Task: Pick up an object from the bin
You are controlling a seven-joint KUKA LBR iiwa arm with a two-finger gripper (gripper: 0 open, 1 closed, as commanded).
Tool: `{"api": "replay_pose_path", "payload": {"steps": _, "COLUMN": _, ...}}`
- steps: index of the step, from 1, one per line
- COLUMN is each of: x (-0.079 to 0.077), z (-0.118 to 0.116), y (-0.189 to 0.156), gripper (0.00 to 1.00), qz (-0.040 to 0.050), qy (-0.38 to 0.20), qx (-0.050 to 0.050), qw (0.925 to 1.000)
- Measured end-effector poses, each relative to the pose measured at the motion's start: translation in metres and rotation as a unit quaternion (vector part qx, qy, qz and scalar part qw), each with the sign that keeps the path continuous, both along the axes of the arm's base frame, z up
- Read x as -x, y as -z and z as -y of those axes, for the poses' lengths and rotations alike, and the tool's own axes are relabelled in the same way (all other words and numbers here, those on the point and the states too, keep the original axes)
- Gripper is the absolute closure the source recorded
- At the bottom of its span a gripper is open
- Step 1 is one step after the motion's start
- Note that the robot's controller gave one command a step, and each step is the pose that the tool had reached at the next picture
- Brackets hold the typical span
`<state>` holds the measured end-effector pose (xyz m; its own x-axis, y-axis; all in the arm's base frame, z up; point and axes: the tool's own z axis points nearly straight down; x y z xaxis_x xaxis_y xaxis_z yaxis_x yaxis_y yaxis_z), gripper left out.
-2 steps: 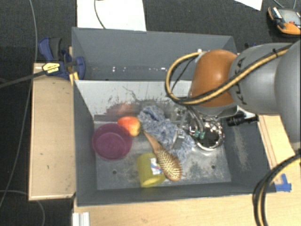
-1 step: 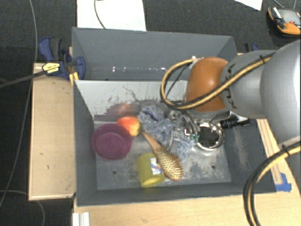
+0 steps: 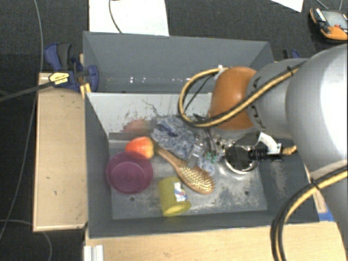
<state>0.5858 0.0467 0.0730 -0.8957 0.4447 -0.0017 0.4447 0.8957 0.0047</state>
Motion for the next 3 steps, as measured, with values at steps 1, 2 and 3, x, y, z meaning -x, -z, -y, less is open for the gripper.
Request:
{"api": "replay_pose_path", "payload": {"steps": 1, "x": 0.000, "z": 0.000, "y": 0.000, "gripper": 1.00, "qz": 0.0000, "qy": 0.000, "qx": 0.000, "qw": 1.0000}}
{"api": "replay_pose_path", "payload": {"steps": 2, "x": 0.003, "z": 0.000, "y": -0.030, "gripper": 1.00, "qz": -0.0033, "qy": -0.001, "qx": 0.000, "qw": 1.0000}}
{"api": "replay_pose_path", "payload": {"steps": 3, "x": 0.001, "z": 0.000, "y": -0.060, "gripper": 1.00, "qz": -0.0014, "qy": -0.002, "qx": 0.000, "qw": 1.0000}}
